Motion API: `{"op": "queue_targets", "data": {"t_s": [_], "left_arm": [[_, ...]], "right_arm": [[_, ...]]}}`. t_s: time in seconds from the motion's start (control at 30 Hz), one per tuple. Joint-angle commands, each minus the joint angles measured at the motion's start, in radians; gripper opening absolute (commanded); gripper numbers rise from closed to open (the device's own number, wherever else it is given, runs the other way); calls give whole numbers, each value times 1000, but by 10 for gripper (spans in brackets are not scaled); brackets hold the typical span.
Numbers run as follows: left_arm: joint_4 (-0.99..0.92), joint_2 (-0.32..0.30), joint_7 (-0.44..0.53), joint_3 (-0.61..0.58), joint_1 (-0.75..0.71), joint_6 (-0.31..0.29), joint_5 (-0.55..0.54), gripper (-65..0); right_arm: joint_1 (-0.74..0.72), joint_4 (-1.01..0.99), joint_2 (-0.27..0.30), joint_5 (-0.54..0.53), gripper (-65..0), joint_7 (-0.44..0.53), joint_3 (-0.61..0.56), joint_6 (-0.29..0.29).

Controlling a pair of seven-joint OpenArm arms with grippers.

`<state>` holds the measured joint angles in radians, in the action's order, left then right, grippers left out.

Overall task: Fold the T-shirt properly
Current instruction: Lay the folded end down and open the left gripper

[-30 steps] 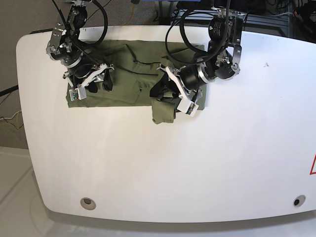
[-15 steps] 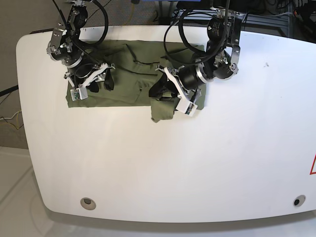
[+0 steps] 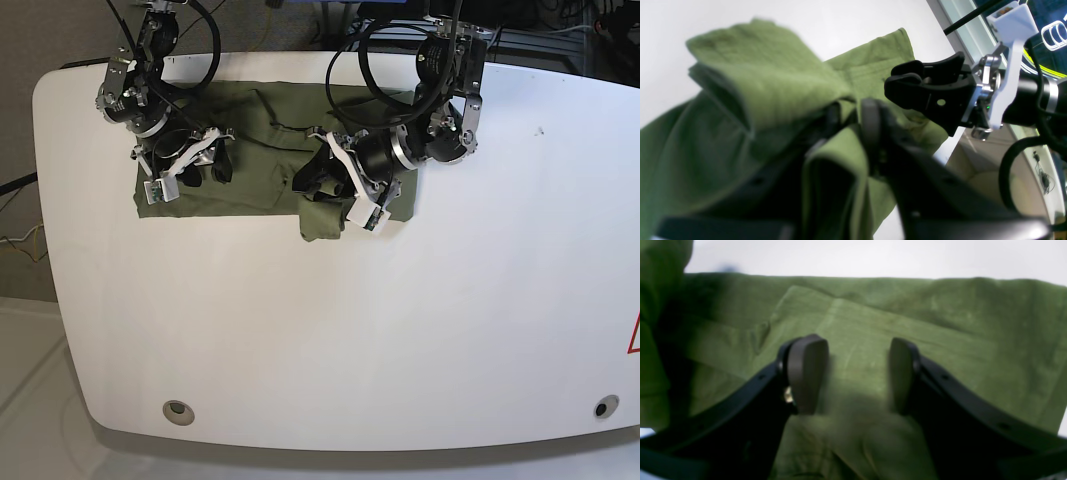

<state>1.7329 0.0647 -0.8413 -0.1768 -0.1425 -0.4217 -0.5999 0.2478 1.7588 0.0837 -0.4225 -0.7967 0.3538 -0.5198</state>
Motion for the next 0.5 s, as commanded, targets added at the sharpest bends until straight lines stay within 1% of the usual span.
{"op": "queue_targets", "data": {"t_s": [0.0, 0.2, 0.27, 0.47], "left_arm": [[12, 14, 30, -8, 4, 5, -32, -485], [12, 13, 42, -19, -1, 13, -34, -404], [21, 10, 56, -51, 5, 27, -28, -388], [27, -10, 58, -78, 8, 30, -26, -420]], "right_arm": [[-6, 16, 7, -17, -321, 20, 4, -1], [-6, 15, 6, -18, -320, 21, 3, -2], [-10, 16, 6, -18, -321, 20, 2, -3], [-9, 14, 6, -16, -322, 20, 2, -3]]}}
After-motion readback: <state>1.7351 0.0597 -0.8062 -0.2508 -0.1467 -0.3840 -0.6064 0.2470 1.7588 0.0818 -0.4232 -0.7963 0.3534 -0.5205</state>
